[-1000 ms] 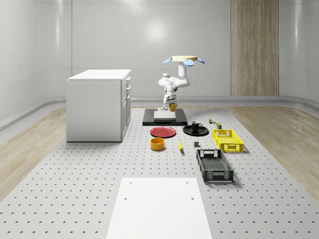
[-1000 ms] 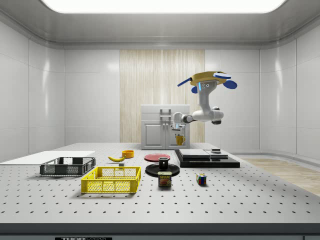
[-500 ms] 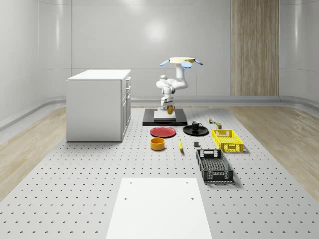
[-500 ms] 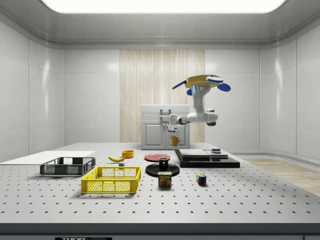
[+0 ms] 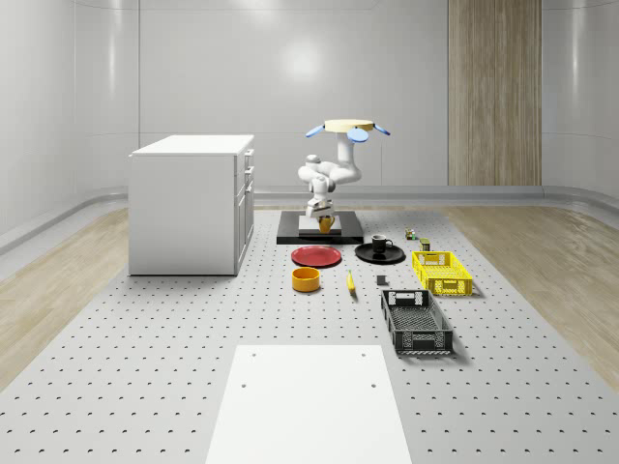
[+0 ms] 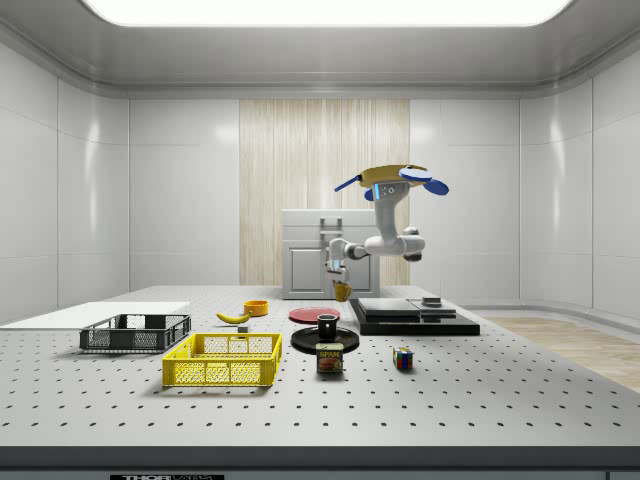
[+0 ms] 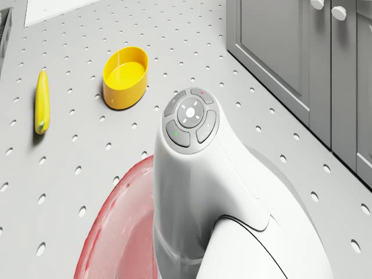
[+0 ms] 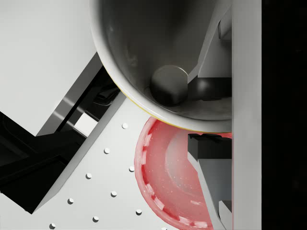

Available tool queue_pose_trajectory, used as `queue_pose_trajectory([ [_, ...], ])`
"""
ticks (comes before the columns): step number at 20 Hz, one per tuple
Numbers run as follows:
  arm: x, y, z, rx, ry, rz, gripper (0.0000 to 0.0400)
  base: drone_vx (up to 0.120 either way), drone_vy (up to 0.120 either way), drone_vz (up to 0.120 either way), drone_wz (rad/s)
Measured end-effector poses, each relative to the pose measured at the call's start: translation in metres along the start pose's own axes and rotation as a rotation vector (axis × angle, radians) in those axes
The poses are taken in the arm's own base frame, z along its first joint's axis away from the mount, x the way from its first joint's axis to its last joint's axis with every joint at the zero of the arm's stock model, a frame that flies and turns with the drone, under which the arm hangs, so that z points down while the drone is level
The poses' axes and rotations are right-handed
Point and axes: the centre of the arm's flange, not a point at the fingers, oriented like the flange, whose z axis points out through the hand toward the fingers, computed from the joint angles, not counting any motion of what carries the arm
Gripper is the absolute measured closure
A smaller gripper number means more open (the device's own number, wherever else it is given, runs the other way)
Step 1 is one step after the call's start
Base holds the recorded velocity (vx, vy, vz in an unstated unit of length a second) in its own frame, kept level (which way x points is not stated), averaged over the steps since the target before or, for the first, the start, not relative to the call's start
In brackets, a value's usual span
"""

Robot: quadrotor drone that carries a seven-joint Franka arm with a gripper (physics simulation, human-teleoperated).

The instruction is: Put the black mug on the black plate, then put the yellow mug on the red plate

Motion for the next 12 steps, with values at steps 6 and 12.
queue_pose_trajectory([
  [6,0.0,0.0,0.0,0.0,0.0,0.0,0.03,0.12,0.0,-0.06,0.0],
  [12,0.0,0.0,0.0,0.0,0.0,0.0,0.03,0.12,0.0,-0.073,0.0],
])
